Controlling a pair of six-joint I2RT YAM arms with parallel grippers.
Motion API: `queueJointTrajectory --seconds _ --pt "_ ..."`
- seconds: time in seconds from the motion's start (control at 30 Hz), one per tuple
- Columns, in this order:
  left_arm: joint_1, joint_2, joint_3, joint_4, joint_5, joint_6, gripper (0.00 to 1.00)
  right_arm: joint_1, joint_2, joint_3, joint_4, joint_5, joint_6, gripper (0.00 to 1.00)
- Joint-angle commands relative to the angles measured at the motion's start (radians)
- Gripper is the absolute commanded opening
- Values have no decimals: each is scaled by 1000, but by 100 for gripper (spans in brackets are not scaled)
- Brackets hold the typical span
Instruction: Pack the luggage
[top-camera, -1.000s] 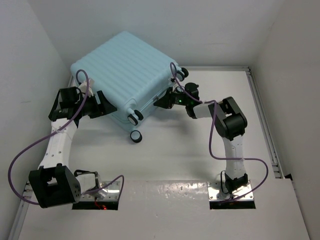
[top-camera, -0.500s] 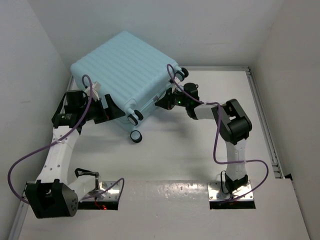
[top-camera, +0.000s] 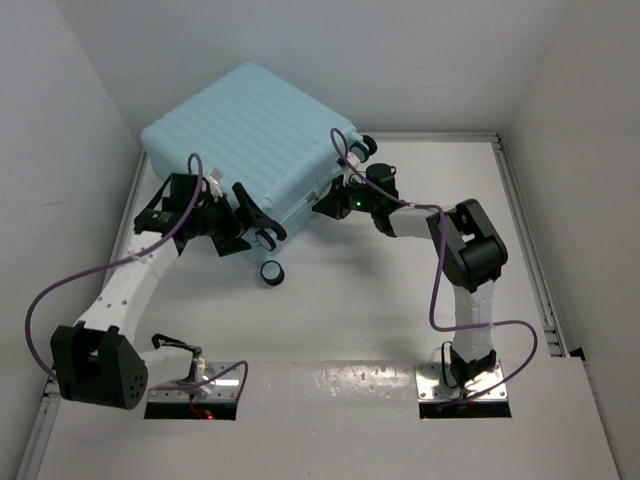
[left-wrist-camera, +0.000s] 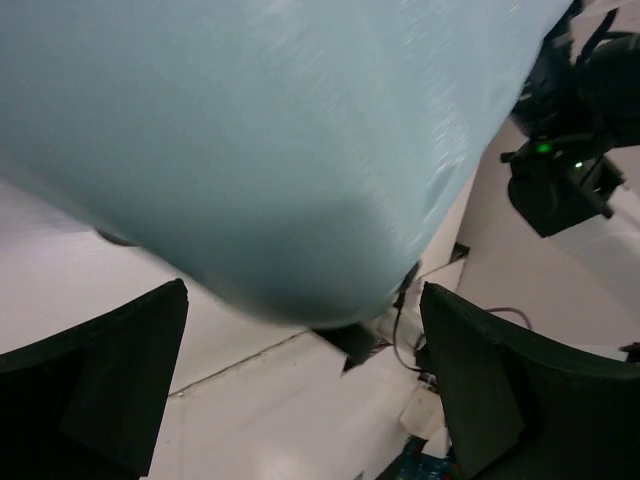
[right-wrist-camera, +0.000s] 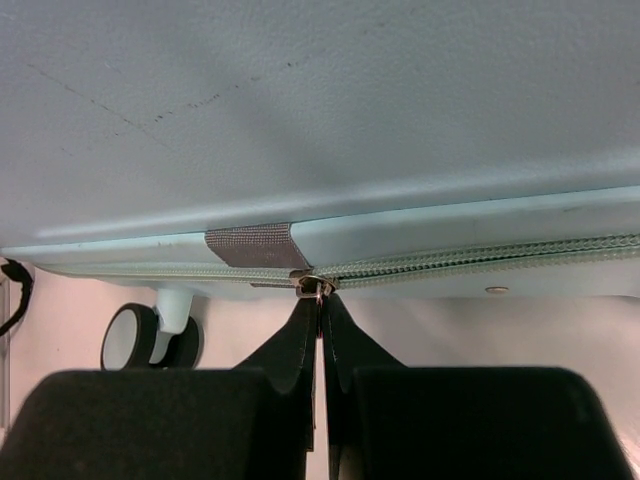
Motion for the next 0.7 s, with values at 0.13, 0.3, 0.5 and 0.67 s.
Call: queueJointTrajectory --seconds 0.13,0.3,0.5,0.67 --pt "-92 118 132 104 -29 -179 100 4 -52 45 39 14 -15 0" --pt "-103 224 153 115 -19 -216 100 1 -49 50 42 11 -13 0" --pt "-112 315 202 95 -59 -259 29 1 -49 50 59 14 -12 0" --pt "-121 347 287 -10 -199 -200 20 1 -66 19 64 52 -29 0"
